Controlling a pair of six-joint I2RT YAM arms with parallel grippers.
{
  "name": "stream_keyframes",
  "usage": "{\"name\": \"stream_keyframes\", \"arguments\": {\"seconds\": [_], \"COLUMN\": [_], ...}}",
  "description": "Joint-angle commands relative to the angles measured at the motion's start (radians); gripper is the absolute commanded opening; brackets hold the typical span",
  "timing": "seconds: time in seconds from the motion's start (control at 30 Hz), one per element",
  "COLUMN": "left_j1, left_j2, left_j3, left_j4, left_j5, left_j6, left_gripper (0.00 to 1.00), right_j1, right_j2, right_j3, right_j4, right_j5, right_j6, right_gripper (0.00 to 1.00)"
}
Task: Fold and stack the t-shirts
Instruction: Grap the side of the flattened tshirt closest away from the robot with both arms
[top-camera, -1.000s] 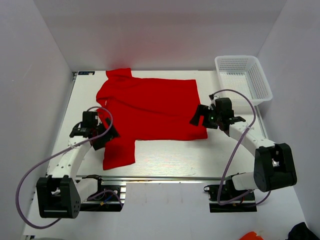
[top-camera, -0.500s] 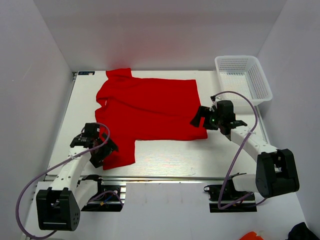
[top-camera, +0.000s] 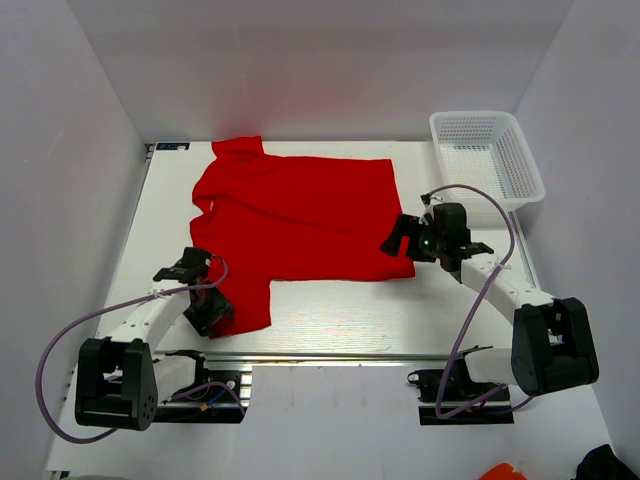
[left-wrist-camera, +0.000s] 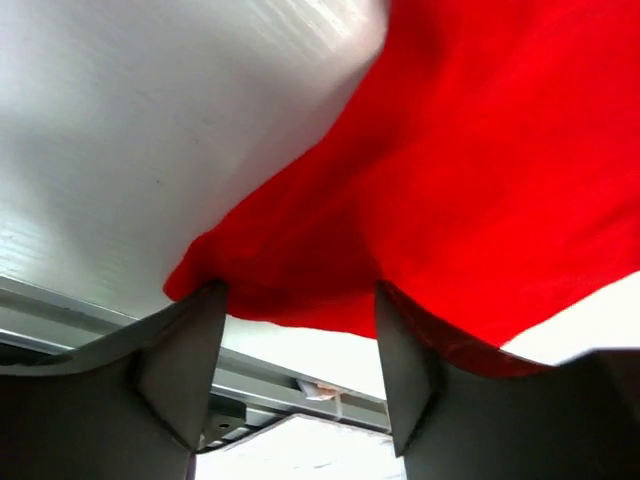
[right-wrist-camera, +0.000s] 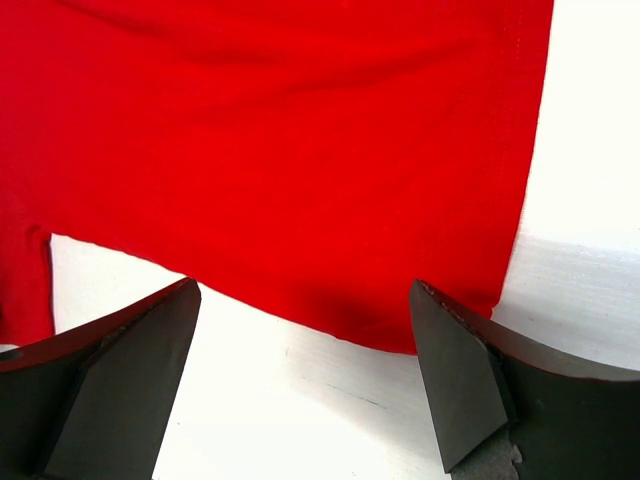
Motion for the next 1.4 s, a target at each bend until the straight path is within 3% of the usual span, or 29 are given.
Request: {"name": "stream_keyframes", "arguments": {"seconds": [0.0,0.07,0.1,0.17,0.53,0.87,0.9,1.03,1.13,1.17,1.2,1.37], "left_j1": [-0.019,-0.019,-0.019,-0.019,-0.028,-0.028,-0.028,-0.028,-0.028,-0.028,-0.028,-0.028], "left_j2": [0.010,-0.016,-0.016,-0.026,-0.054,-0.120,-0.120,-0.134,-0.143,-0.143,-0.143,-0.175], "left_j3": [-0.029,-0.038,-0.038,-0.038,0.020,0.065,0.065,0.056,0.056,0.066,0.066,0.086], "left_j4": [0.068,0.068,0.068,0.077,0.042,-0.033,-0.044,-0.067,-0.094,-0.113,-0.125,-0.182], "left_j5": [-0.019,-0.019,-0.019,-0.019,0.078,0.122,0.132,0.167,0.176,0.187,0.178,0.210], "left_j6": [-0.002,-0.002,-0.002,-0.002,0.072,0.081,0.090,0.090,0.113,0.124,0.124,0.144], "left_gripper": [0.54,0.39,0.22,0.00,0.00,0.00,0.00,0.00,0.00,0.00,0.00,0.00], "right_j1": [-0.002,0.000,0.000,-0.003,0.000,-0.003,0.001,-0.005,0.000,0.000,0.000,0.003], "right_j2": [-0.020,-0.038,-0.045,-0.068,-0.129,-0.025,-0.019,-0.003,-0.003,-0.009,-0.012,-0.077], "right_j3": [-0.018,-0.033,-0.049,-0.070,-0.184,-0.162,-0.171,-0.171,-0.184,-0.191,-0.199,-0.227], "right_j4": [0.025,0.015,0.009,-0.020,-0.068,-0.015,-0.002,0.000,0.009,0.009,0.009,-0.031], "right_j5": [0.000,0.001,0.018,0.033,0.184,0.199,0.202,0.195,0.195,0.195,0.195,0.173], "right_j6": [0.000,0.001,0.006,0.009,0.127,0.205,0.221,0.233,0.242,0.242,0.242,0.210], "right_gripper": [0.90,0.90,0.90,0.90,0.90,0.72,0.62,0.48,0.29,0.20,0.00,0.00]}}
